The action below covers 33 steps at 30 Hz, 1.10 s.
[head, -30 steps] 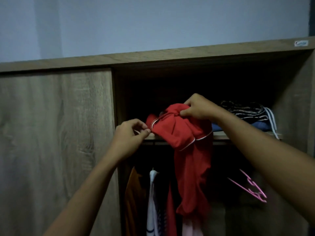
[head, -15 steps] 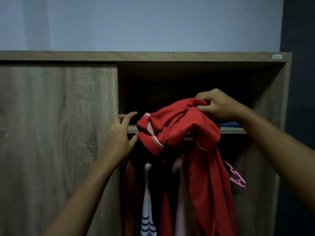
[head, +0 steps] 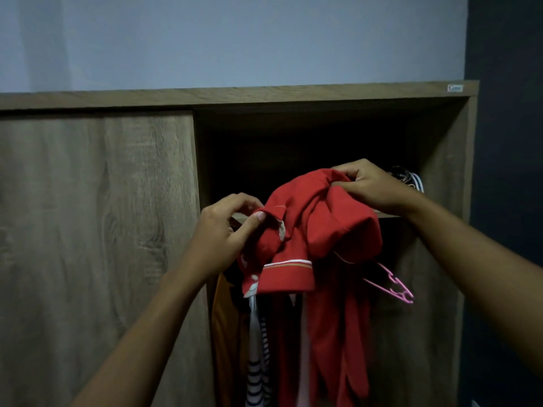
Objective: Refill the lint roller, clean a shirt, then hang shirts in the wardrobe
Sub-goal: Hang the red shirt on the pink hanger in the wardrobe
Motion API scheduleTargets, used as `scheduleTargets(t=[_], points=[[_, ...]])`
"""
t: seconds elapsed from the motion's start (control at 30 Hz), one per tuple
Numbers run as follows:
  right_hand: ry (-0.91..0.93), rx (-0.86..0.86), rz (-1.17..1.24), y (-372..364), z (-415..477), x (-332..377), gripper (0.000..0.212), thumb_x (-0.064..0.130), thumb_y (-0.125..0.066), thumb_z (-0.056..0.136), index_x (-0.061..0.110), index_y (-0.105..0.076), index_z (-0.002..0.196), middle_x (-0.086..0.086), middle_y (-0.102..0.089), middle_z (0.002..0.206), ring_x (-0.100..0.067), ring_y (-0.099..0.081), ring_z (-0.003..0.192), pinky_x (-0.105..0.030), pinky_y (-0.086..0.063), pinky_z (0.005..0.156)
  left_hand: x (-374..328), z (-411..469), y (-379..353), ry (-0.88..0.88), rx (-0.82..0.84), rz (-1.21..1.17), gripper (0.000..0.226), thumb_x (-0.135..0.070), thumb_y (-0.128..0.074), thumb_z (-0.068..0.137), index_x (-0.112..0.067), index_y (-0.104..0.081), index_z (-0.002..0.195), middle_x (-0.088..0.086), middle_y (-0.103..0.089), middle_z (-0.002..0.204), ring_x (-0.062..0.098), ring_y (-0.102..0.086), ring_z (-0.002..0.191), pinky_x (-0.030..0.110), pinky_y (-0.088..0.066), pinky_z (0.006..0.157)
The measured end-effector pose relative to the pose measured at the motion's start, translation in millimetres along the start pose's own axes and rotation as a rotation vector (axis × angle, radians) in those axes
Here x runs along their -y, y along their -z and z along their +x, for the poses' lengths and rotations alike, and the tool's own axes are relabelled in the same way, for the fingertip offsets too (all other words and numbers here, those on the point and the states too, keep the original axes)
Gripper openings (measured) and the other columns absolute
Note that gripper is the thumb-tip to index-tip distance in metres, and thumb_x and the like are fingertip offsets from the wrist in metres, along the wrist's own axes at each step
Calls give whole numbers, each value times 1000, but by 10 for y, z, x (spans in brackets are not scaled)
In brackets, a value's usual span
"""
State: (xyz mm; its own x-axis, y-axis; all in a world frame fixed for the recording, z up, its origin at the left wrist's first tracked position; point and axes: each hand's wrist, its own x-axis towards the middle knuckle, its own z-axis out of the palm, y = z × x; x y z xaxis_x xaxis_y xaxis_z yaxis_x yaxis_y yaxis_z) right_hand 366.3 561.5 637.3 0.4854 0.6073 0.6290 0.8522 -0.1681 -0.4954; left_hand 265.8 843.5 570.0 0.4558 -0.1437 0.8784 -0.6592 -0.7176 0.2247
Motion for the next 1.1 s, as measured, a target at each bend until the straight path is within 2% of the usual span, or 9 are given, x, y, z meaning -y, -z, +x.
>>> scheduleTargets(t=[0.17, 0.3, 0.4, 0.53, 0.67, 0.77, 0.93, 1.03, 1.1], points=[[-53, 41, -57, -8, -13, 26, 23, -4, -59, 93, 0, -72, 112, -25, -71, 111, -18, -61, 91, -37, -50, 81, 15, -54, -27, 45, -63, 10, 14, -20, -62, 99, -15, -73, 105, -10, -73, 95, 1, -69, 89, 19, -55, 71], [-153, 245, -160, -181, -99, 5, 20, 3, -63, 94, 14, -75, 105, -3, -78, 99, -6, -68, 84, -24, -55, 74, -49, -61, 6, 60, -150, 16, 12, -16, -63, 98, -13, -74, 101, -8, -73, 89, -2, -67, 83, 7, -44, 63], [-211, 364, -272, -350, -156, -38, 17, 10, -68, 92, 22, -75, 100, 3, -78, 95, -6, -69, 83, -30, -56, 78, -113, -45, 21, 46, -190, 22, 13, -14, -59, 100, -11, -72, 101, -7, -71, 88, 1, -66, 83, 9, -45, 63], [-233, 316, 8, -499, -220, 68, 22, 16, -69, 92, 12, -71, 113, -8, -75, 105, -17, -68, 92, -36, -50, 79, -192, -4, 61, 22, -271, -42, 13, -13, -58, 100, -10, -71, 100, -8, -70, 85, -1, -66, 79, 10, -46, 62], [-188, 307, 162, -611, -267, 375, 35, 32, -63, 92, 4, -70, 111, -12, -74, 101, -23, -67, 91, -36, -48, 76, -234, -72, -36, -106, -140, 62, 9, -11, -65, 95, -9, -74, 96, 0, -74, 86, 3, -65, 80, 6, -44, 69], [-211, 342, -34, -708, -279, 570, 38, 42, -65, 89, 7, -74, 102, 1, -75, 86, -15, -69, 80, -33, -51, 72, -178, -169, -110, -133, -109, 99, 9, -14, -69, 93, -8, -76, 93, -1, -75, 86, 3, -66, 78, 13, -49, 70], [-206, 233, -335, -814, -263, 642, 39, 64, -67, 80, 28, -75, 93, 8, -75, 84, -7, -71, 71, -27, -53, 64, -209, -126, -8, -203, -61, 161, 17, -23, -70, 90, -9, -79, 94, 1, -77, 86, 8, -70, 77, 19, -52, 69], [-119, 169, -449, -901, -206, 666, 29, 50, -68, 87, 23, -72, 79, 4, -71, 66, -7, -68, 59, -28, -51, 57, -234, -132, -9, -225, -62, 155, 19, -25, -71, 89, -8, -79, 93, 2, -77, 85, 11, -71, 76, 26, -54, 67], [-71, 127, -541, -944, -169, 679, 34, 38, -65, 90, 21, -63, 60, 1, -63, 54, -9, -63, 50, -29, -47, 48, -234, -145, -10, -226, -85, 149, 20, -26, -72, 88, -8, -79, 92, 2, -77, 84, 11, -71, 75, 26, -54, 66]])
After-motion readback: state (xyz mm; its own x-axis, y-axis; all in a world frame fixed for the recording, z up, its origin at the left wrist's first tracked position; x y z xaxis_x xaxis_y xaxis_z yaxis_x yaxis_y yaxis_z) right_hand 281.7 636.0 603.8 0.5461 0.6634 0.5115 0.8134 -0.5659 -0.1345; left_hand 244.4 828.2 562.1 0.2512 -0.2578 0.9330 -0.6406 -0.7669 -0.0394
